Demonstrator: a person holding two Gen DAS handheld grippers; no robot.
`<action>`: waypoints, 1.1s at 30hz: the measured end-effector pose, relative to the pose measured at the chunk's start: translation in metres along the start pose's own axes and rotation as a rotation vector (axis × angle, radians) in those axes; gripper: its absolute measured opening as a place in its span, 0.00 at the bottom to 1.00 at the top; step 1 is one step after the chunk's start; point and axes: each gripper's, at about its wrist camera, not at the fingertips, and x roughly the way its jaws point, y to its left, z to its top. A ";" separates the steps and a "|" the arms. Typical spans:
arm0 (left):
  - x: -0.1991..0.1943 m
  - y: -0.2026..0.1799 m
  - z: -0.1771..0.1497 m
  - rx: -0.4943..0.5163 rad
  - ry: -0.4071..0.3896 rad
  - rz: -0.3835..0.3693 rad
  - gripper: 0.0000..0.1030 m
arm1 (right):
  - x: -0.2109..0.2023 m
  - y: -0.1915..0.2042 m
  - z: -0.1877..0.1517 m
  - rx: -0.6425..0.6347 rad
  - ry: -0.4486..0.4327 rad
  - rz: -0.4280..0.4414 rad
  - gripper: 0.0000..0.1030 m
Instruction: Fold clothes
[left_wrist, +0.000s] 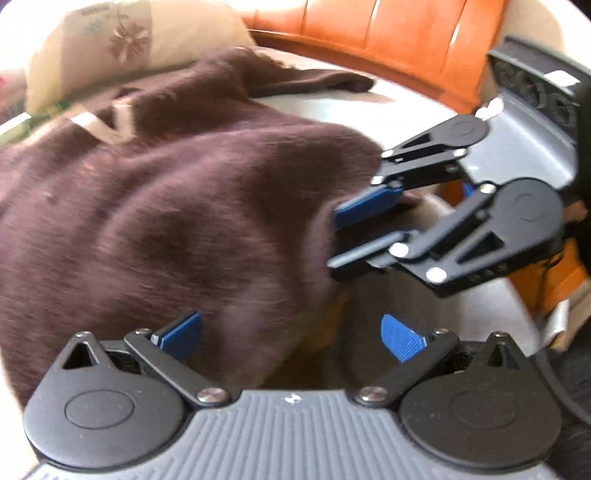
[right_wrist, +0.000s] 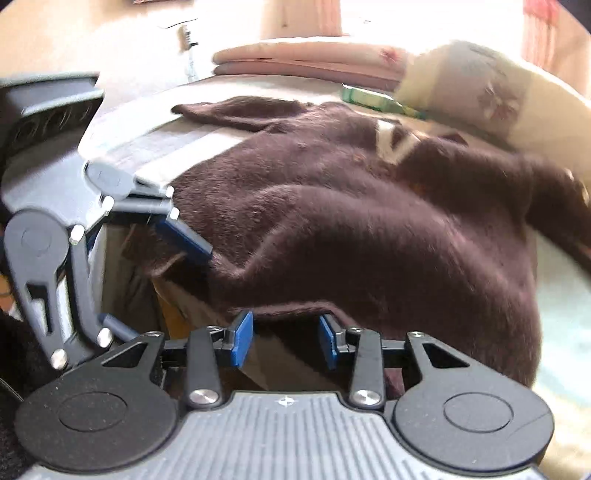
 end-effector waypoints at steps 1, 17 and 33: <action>0.001 0.004 0.000 0.005 0.011 0.028 0.99 | 0.005 0.004 -0.001 -0.036 0.016 -0.007 0.43; -0.046 0.045 -0.018 -0.068 0.005 0.167 0.99 | 0.036 0.072 -0.017 -0.646 0.059 -0.241 0.03; -0.083 0.138 -0.027 -0.535 -0.043 0.142 0.99 | -0.036 0.035 0.009 -0.189 0.032 -0.008 0.14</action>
